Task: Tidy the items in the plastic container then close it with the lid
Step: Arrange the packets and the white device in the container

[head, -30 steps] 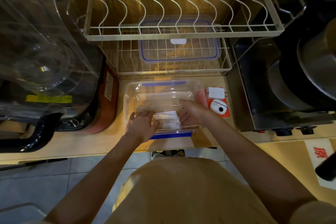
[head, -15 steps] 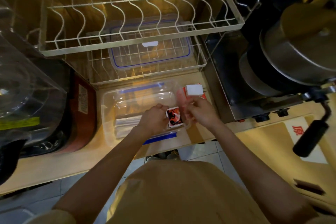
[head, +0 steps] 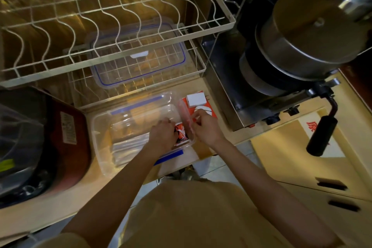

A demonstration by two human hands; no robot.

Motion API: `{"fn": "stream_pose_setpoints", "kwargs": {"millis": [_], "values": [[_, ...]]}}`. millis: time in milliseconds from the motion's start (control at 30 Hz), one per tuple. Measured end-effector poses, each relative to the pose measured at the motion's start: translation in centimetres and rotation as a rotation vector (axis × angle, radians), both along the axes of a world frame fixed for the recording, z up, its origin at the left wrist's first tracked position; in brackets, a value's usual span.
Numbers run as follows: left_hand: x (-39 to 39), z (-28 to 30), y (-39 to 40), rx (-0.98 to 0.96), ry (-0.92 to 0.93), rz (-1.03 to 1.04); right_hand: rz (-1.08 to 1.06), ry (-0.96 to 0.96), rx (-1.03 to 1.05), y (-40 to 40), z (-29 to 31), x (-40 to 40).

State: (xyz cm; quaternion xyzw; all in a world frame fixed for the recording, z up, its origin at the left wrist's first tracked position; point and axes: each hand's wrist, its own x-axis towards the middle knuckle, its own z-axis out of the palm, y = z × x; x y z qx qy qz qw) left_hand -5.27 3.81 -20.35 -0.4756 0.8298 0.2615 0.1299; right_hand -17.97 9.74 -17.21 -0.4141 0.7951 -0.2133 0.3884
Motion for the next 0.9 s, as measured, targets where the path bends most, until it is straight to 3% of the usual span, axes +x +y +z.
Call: {"fn": "stream_pose_setpoints", "kwargs": {"millis": [133, 233, 367, 500, 733, 900], "values": [[-0.5, 1.6, -1.1, 0.049, -0.032, -0.008, -0.014, -0.020, 0.000, 0.1, 0.4, -0.8], [-1.3, 4.2, -2.2, 0.060, 0.088, 0.062, -0.127, 0.017, -0.047, 0.3, 0.8, -2.1], [-2.8, 6.6, -3.5, -0.087, 0.241, 0.121, -0.233, 0.094, -0.045, 0.6, 0.3, -3.4], [-4.9, 6.2, -4.1, -0.112, 0.347, 0.010, -0.252, 0.094, -0.007, 0.5, -0.1, -3.4], [-6.9, 2.8, -4.5, -0.198, 0.066, -0.227, -0.250, 0.150, 0.035, -0.1, -0.6, -1.9], [-6.9, 2.5, -4.6, -0.259, 0.077, -0.269, -0.239, 0.164, -0.005, 0.0, -1.2, -1.7]]}}
